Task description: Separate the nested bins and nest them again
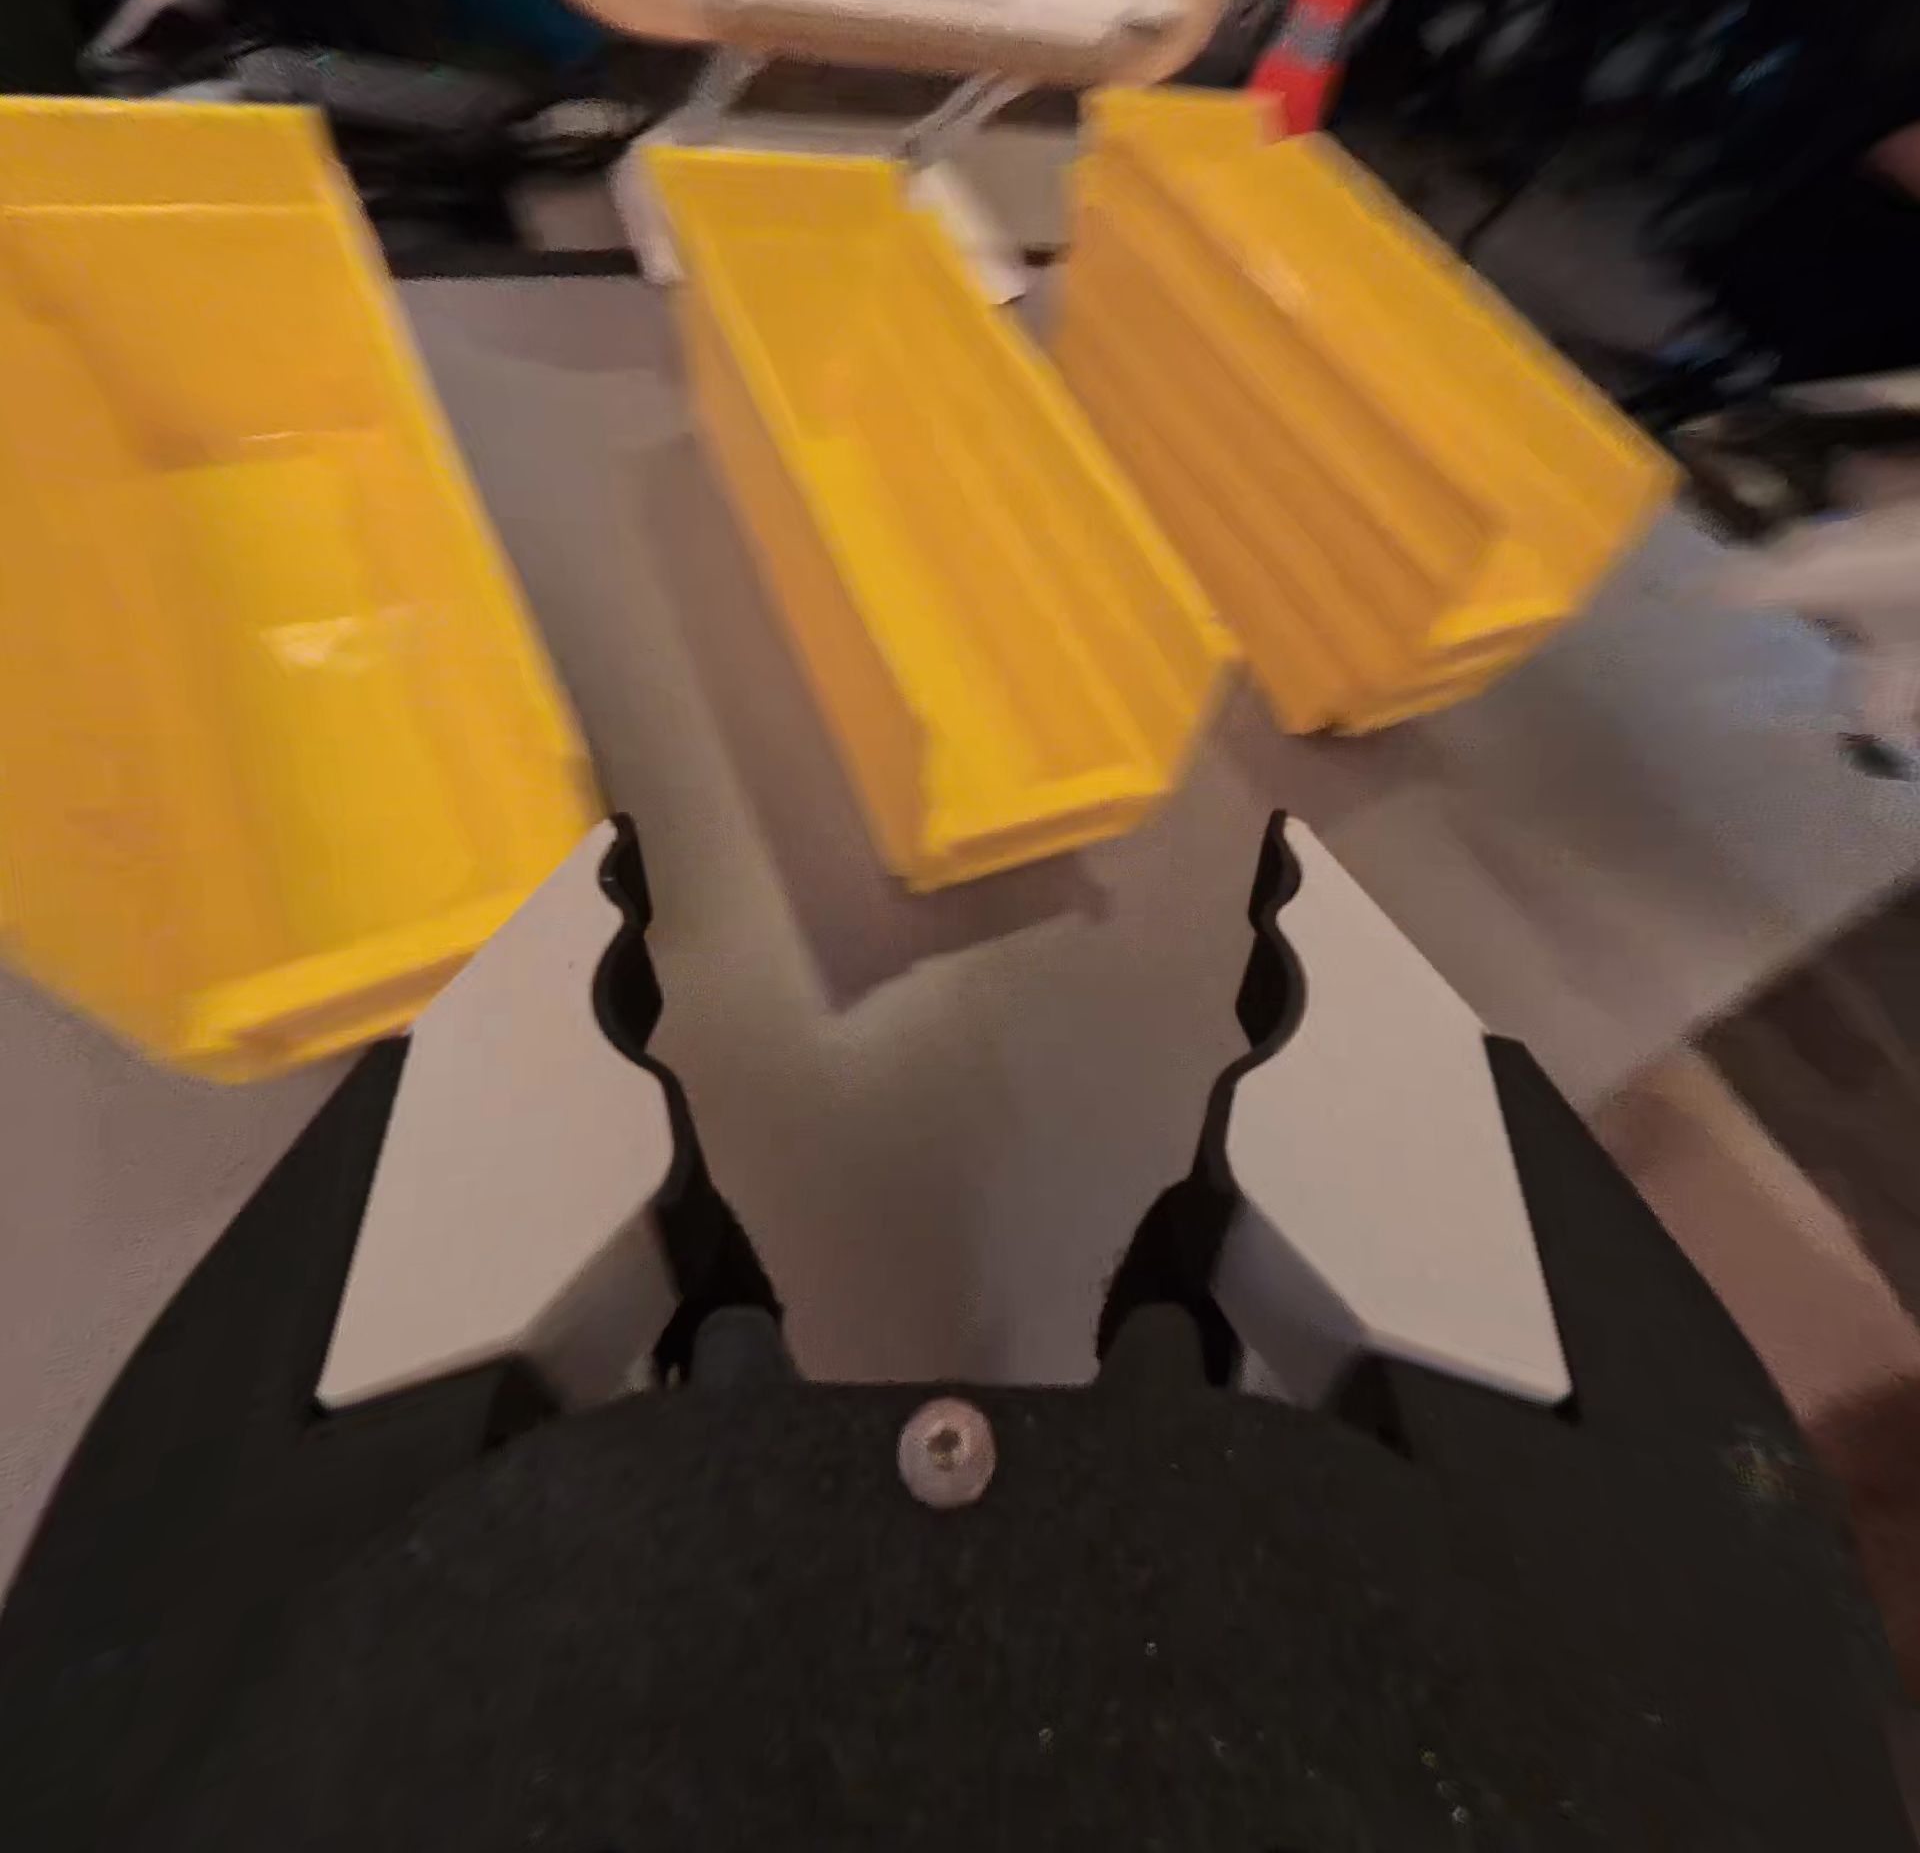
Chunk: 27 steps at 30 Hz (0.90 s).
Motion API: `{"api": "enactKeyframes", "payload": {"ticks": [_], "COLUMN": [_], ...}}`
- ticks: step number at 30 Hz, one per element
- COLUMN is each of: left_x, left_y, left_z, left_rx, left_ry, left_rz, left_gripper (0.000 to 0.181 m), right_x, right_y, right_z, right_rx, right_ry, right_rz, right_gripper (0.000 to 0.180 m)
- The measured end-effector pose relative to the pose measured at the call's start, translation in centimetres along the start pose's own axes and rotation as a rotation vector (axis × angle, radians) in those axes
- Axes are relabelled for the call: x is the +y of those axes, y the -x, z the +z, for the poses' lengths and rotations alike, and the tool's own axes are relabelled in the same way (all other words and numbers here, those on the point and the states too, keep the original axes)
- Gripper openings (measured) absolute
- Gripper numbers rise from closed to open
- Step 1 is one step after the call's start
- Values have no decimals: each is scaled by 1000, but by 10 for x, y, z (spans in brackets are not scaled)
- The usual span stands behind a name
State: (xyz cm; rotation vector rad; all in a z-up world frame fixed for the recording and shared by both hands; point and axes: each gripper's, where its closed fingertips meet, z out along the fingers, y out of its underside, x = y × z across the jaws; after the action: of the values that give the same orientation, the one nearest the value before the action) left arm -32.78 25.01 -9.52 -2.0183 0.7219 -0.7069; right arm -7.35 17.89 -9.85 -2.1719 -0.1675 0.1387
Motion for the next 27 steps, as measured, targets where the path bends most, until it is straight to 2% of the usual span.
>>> {"api": "enactKeyframes", "payload": {"ticks": [3, 5, 7, 11, 14, 20, 22, 27], "left_x": [18, 20, 23, 28, 30, 27, 27, 18], "left_y": [-52, -74, -73, -69, -59, -59, -59, -61], "left_z": [-18, -21, -16, -12, -8, 4, 5, 4], "left_rx": [118, 186, 133, 74, 73, 73, 56, 12], "left_ry": [-150, -181, -189, -180, -169, -148, -145, -176], "left_rz": [-22, -7, 98, 321, 333, 432, 471, 489], "left_gripper": [111, 112, 112, 107, 102, 98, 92, 94], "right_x": [-61, -85, -94, -77, -67, -56, -57, -58], "right_y": [-37, -64, -81, -85, -95, -99, -98, -99], "right_z": [26, 51, 77, 111, 118, 127, 126, 122], "right_rx": [63, 113, 131, 113, 191, 227, 229, 235], "right_ry": [97, 219, 336, 578, 677, 740, 750, 769], "right_rz": [22, 57, 127, 271, 247, 328, 329, 339], "right_gripper": [119, 122, 121, 126, 127, 116, 107, 88]}}
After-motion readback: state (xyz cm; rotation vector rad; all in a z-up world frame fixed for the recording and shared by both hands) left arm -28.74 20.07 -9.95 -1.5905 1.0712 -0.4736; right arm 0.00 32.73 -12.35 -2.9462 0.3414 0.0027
